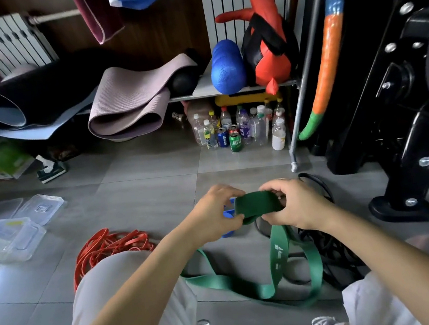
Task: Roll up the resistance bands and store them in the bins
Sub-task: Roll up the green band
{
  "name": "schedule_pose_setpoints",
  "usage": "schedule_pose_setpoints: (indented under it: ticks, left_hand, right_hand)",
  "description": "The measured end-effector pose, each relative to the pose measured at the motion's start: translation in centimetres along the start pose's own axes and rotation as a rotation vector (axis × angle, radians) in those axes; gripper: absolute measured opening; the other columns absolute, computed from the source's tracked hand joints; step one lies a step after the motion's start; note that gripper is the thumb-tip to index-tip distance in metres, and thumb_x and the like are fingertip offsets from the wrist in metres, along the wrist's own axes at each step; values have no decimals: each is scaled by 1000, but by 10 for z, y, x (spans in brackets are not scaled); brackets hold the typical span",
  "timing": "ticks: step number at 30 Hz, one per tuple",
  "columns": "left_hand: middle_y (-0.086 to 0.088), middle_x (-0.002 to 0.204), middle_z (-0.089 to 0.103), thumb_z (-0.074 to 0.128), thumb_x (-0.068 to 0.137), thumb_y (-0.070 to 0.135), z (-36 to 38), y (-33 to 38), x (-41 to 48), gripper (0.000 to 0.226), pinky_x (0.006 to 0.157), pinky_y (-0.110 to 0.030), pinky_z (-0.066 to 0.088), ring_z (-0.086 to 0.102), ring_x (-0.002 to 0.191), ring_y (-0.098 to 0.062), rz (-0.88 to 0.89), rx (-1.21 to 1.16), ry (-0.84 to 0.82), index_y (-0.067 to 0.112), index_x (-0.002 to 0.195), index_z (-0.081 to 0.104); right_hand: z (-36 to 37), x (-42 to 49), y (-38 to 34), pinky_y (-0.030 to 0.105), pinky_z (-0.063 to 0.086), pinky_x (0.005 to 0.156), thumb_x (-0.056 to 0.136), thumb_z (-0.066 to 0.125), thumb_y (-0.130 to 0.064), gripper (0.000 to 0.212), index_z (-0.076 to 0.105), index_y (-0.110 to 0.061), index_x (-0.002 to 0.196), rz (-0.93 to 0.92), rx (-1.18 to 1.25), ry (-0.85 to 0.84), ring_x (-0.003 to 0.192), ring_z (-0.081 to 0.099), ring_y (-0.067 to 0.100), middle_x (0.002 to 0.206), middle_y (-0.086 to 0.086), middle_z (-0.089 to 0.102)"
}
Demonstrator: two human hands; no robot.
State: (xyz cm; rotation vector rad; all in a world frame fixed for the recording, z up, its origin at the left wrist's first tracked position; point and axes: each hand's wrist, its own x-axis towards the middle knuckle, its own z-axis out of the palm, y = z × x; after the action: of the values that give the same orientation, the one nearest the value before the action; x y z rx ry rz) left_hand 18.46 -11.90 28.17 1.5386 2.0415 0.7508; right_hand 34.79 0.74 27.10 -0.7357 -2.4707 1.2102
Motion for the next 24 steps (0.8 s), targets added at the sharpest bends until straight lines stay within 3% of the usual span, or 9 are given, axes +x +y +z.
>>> schedule_pose_setpoints:
  ticks: [2,5,9,11,13,14,16,20,24]
  left_hand:
    - [-4,122,52,67,76,10,8,5,-2,55,75,-4,37,53,98,-12,-23,6,-20,17,129,51]
    - [0,117,54,74,72,18,15,13,-3,63,77,-15,45,58,91,-13,-22,-89,-41,23,130,50]
    - [-3,96,68,80,70,24,8,19,-1,43,65,-28,49,59,68,-15,-72,-166,-43,23,108,61]
    - [1,69,68,80,69,18,3,19,-1,34,54,-23,45,54,55,-11,-121,-265,-17,25,97,61]
    - [6,60,65,78,69,9,-5,19,-1,33,58,-21,45,54,52,-8,-140,-386,3,22,95,63]
    - [7,62,67,77,70,4,-9,20,-2,33,62,-23,48,57,54,-8,-136,-455,4,20,97,65]
    - [4,75,72,76,71,-1,-15,20,-3,36,72,-29,54,64,66,-14,-113,-593,22,14,102,65]
    - [-7,101,68,74,71,-6,-18,21,-4,45,90,-44,50,63,88,-28,-101,-901,70,2,112,59]
    - [-8,105,67,74,69,3,-13,23,-3,49,90,-35,51,65,93,-23,-78,-1161,-18,4,115,56]
  right_hand:
    - [2,0,1,21,48,80,64,79,-20,47,52,-36,99,3,63,10,90,61,9,95,-10,63]
    - [2,0,-1,23,49,81,63,80,-17,48,50,-36,96,0,189,27,85,59,1,95,-7,61]
    - [5,-1,-2,13,49,75,63,81,-13,47,54,-36,95,-12,274,0,78,59,-7,94,-8,62]
    - [2,-1,0,17,50,82,61,86,-23,54,53,-40,100,-2,315,-11,87,62,-3,99,-9,65]
    - [-3,0,3,21,49,89,53,84,-47,59,53,-46,103,7,269,-49,97,63,1,103,-13,66]
    - [-4,0,4,25,49,92,51,82,-52,59,54,-46,102,16,224,-85,100,62,3,105,-14,66]
    - [-1,0,3,31,48,96,56,84,-39,52,58,-39,101,14,227,-154,102,63,5,106,-12,68]
    - [2,-1,-6,20,50,86,57,79,-23,48,63,-27,101,-35,481,-99,93,67,7,97,-9,72]
    - [5,0,-15,16,51,79,60,75,-13,46,63,-24,102,-63,664,-2,88,68,7,92,-7,73]
